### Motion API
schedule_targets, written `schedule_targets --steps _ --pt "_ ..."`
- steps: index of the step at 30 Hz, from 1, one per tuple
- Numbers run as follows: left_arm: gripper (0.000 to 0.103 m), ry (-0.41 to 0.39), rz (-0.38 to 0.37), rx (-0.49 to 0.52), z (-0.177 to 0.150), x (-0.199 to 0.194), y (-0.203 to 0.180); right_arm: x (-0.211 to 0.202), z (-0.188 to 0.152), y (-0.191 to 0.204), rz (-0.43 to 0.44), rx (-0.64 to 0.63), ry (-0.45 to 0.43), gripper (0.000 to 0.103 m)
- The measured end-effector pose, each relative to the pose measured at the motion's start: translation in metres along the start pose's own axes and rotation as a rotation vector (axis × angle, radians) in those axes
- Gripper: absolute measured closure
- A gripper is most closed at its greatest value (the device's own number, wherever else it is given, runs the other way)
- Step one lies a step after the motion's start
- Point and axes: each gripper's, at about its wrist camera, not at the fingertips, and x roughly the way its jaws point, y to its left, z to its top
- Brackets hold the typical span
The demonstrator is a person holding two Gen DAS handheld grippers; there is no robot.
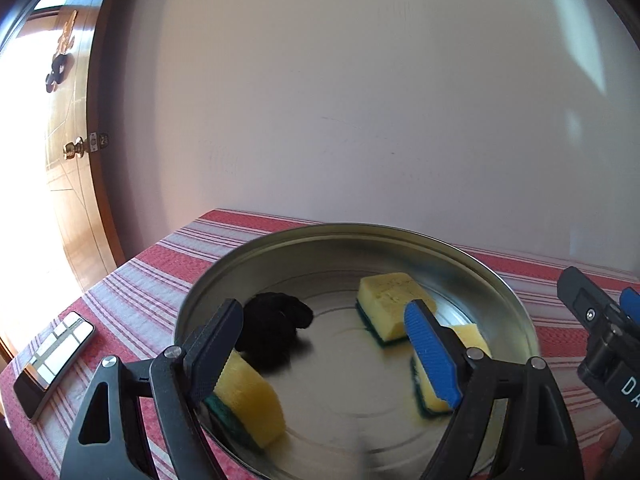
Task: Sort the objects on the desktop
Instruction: 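Move both grippers back toward the remaining packets and box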
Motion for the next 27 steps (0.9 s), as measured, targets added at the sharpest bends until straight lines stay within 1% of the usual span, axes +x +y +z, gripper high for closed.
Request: schedule_targets --steps 5,9,13,18,22,27 --pt "0.018 0.0 -0.061 0.054 -0.007 -0.013 -0.031 -0.009 -0.006 -0.031 -0.047 0.016 0.023 0.0" --pt "0.018 0.017 -0.123 0.099 -0.014 -0.021 -0.058 -0.024 -0.006 -0.055 -0.081 0.009 0.007 0.0" --pt "0.018 0.034 -0.169 0.095 -0.017 -0.028 -0.079 -0.037 -0.008 -0.079 -0.129 -0.005 -0.006 0.0" --pt "0.018 0.049 -0.209 0.127 -0.023 -0.034 -0.11 -0.049 -0.008 -0.112 -0.205 -0.007 -0.02 0.0" --pt "0.018 0.045 -0.245 0.155 -0.027 -0.045 -0.137 -0.057 -0.013 -0.141 -0.253 0.004 -0.018 0.0" --pt "0.018 0.052 -0.27 0.186 -0.03 -0.052 -0.166 -0.07 -0.012 -0.173 -0.31 0.017 -0.02 0.0"
